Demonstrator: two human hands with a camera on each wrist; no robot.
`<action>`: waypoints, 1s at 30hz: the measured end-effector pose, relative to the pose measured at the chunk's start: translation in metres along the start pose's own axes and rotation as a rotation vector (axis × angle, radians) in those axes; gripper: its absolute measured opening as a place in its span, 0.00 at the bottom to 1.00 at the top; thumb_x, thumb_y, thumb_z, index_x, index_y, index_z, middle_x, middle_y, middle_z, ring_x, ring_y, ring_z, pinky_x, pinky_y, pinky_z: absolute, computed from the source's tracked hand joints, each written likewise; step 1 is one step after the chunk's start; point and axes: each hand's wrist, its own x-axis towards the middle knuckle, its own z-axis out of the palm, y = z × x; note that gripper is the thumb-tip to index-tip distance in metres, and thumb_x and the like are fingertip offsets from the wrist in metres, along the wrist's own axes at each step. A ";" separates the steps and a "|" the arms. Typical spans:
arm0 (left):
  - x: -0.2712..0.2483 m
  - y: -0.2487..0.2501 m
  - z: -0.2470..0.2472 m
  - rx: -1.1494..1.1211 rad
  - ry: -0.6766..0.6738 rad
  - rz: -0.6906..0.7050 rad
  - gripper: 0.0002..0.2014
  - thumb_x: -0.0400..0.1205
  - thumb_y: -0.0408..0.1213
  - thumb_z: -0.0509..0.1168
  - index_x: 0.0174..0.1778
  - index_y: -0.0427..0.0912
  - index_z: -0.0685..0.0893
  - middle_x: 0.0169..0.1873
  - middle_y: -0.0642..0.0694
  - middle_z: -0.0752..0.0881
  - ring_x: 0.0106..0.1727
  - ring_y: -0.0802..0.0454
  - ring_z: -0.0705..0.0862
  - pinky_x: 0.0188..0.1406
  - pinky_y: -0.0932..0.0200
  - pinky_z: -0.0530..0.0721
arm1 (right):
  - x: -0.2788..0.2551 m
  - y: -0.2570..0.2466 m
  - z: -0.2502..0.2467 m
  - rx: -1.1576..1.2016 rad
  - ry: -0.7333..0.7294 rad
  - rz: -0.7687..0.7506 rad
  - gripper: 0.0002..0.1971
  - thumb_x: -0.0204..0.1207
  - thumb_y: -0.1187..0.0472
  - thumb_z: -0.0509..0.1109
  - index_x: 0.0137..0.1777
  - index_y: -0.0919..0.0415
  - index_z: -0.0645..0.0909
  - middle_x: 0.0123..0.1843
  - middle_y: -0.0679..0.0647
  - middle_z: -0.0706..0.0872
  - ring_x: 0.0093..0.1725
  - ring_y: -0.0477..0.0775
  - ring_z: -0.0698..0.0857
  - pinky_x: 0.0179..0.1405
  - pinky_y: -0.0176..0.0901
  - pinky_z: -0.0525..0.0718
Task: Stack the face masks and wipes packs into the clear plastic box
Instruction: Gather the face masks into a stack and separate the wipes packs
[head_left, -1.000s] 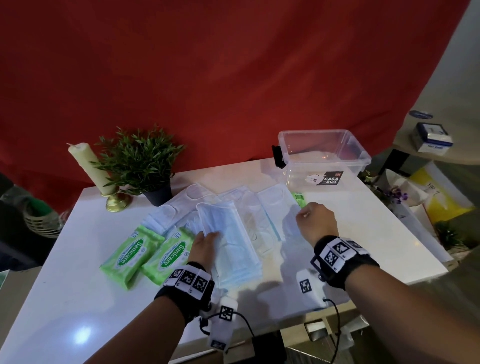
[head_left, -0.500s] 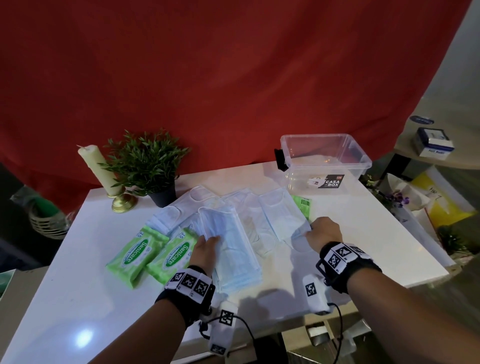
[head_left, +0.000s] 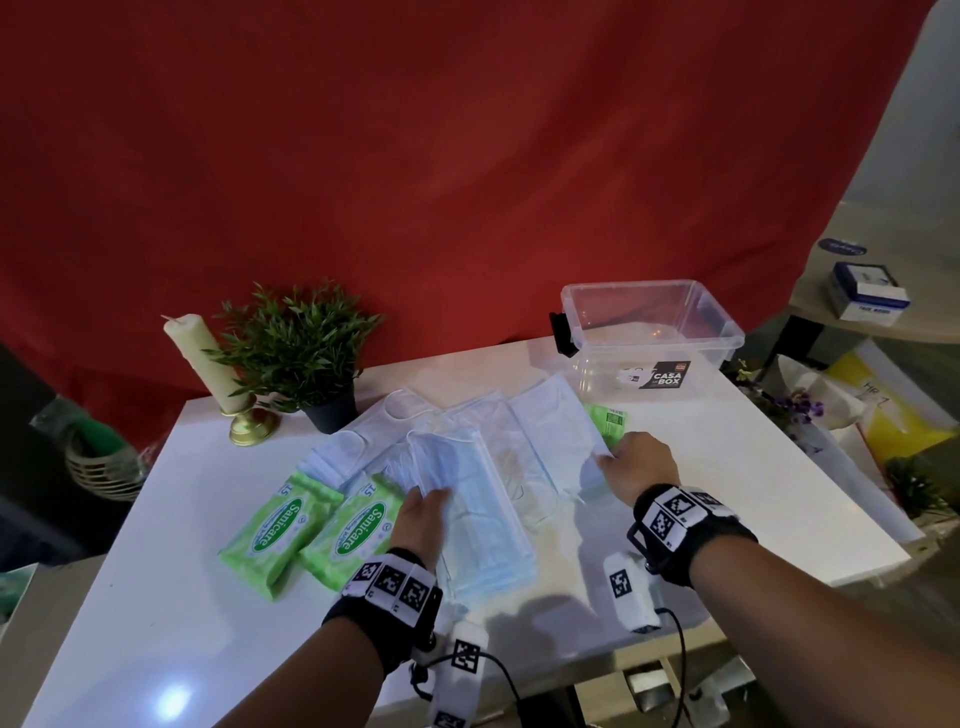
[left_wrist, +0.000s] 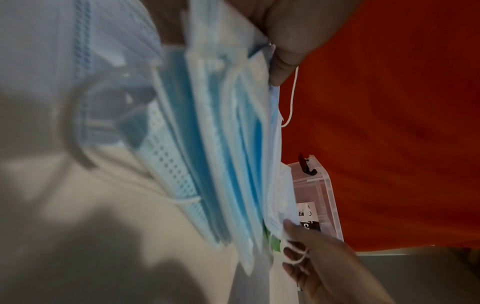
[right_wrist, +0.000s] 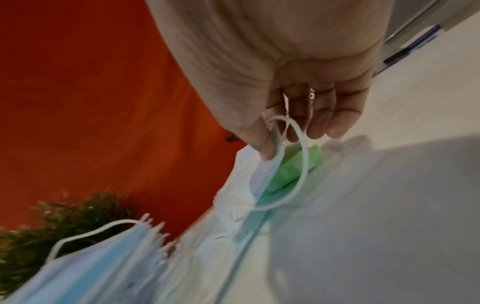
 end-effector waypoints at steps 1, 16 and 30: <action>0.001 -0.001 0.001 0.005 -0.003 -0.001 0.26 0.86 0.42 0.59 0.74 0.24 0.73 0.73 0.27 0.77 0.74 0.34 0.74 0.72 0.50 0.68 | -0.005 -0.004 -0.001 0.046 0.026 -0.061 0.11 0.75 0.61 0.68 0.32 0.60 0.75 0.33 0.53 0.78 0.40 0.60 0.79 0.34 0.40 0.71; -0.006 0.010 -0.014 -0.182 0.035 -0.050 0.16 0.91 0.37 0.47 0.54 0.35 0.80 0.55 0.35 0.75 0.58 0.44 0.75 0.71 0.48 0.72 | -0.109 -0.063 0.066 -0.155 -0.075 -1.138 0.07 0.70 0.58 0.65 0.46 0.58 0.79 0.51 0.50 0.85 0.50 0.56 0.83 0.44 0.47 0.86; -0.014 -0.013 -0.069 -0.300 0.121 -0.050 0.16 0.82 0.39 0.69 0.64 0.37 0.83 0.55 0.40 0.88 0.57 0.43 0.86 0.66 0.51 0.80 | -0.040 -0.086 0.061 -0.191 -0.093 -0.222 0.26 0.81 0.45 0.61 0.69 0.66 0.70 0.65 0.64 0.81 0.66 0.66 0.79 0.59 0.53 0.81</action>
